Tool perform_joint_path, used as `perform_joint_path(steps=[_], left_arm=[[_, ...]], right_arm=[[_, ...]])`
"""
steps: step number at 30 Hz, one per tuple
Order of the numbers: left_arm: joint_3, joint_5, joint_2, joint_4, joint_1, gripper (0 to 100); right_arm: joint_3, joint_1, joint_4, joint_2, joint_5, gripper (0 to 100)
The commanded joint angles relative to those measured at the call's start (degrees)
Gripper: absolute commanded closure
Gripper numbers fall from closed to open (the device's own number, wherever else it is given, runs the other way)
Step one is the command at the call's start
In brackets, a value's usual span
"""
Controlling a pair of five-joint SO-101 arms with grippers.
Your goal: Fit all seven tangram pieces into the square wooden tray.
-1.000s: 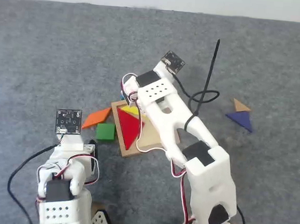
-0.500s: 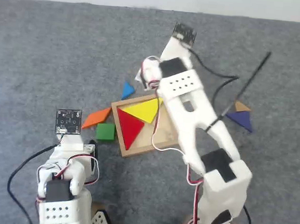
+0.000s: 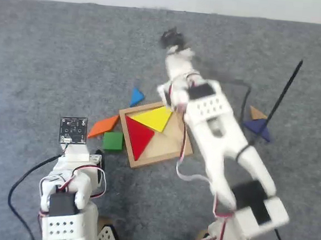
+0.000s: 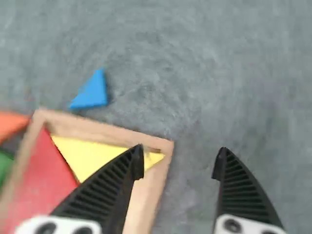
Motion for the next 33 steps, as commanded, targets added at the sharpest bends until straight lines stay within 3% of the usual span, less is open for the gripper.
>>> perform_joint_path(steps=[1,3,6,11,18,33], left_arm=[[-0.75,0.62,-1.14,0.26,-0.26,87],[-0.75,0.62,-1.14,0.26,-0.26,87],[-0.75,0.62,-1.14,0.26,-0.26,87],[-0.75,0.62,-1.14,0.26,-0.26,87],[-0.75,0.62,-1.14,0.26,-0.26,87],[-0.75,0.62,-1.14,0.26,-0.26,87]], right_arm=[[16.53,0.04,-15.34,-11.91,13.19,77.5],[21.01,0.13,-20.88,-12.88,12.92,77.5],[22.07,1.63,-20.88,-11.82,12.75,78.7],[20.13,3.03,-20.79,-4.79,12.57,98.8],[16.09,2.95,-21.32,3.74,12.57,99.1],[16.00,-3.21,-21.32,5.23,12.92,99.1]])
